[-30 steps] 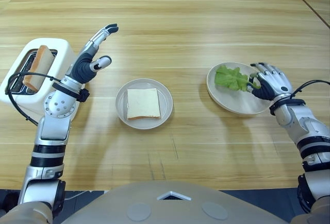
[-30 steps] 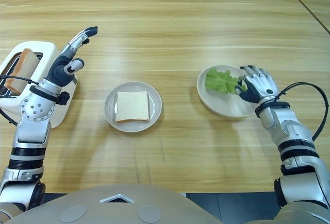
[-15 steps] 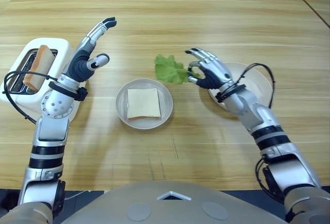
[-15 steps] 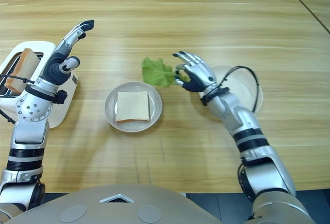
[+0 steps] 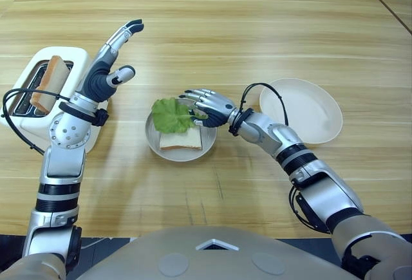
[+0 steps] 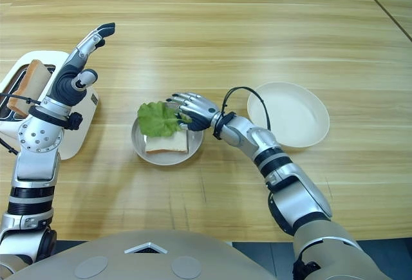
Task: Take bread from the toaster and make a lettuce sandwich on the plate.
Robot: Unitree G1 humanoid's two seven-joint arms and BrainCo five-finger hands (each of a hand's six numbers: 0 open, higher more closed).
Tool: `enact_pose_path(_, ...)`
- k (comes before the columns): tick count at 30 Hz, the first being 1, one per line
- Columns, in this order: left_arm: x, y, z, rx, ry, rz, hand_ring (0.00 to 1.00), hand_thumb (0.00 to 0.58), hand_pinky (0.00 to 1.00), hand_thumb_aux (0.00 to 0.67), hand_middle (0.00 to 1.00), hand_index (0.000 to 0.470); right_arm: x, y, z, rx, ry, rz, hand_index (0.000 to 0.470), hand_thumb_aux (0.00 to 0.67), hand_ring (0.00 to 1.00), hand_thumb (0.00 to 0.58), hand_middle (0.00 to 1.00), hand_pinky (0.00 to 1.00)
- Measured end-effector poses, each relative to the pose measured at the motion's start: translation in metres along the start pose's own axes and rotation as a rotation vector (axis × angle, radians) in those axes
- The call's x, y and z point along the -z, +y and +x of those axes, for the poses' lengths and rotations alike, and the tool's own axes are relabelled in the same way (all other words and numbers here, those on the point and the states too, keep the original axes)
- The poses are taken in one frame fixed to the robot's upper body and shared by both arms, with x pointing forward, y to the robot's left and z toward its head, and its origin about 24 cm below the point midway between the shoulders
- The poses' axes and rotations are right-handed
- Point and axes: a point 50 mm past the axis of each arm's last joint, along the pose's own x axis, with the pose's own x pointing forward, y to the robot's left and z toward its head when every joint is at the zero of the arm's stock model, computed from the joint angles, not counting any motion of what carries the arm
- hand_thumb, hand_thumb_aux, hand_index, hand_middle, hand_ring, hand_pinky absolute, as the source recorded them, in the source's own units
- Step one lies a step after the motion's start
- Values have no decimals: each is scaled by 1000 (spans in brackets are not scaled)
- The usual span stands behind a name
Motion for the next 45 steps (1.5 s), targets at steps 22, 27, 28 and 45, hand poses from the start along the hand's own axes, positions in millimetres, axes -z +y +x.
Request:
enact_pose_path(22,0,5,0,-14,0,13,0,0,0,0,0,0,-12,-9,-10,-29,-64,-6,0,0,0,0,0,0)
enact_pose_path(27,-20,42,-7,-104,-32,168,0,0,0,0,0,0,-8,-13,-15,-26,-40,-25,0,0,0,0,0,0)
enact_pose_path(28,-27,53,-10,-131,-42,210,0,0,0,0,0,0,-8,-14,-16,-27,-37,-27,0,0,0,0,0,0)
enact_pose_path(45,52,110,-105,158,792,782,0,0,0,0,0,0,-6,-18,-26,38,13,-18,0,0,0,0,0,0)
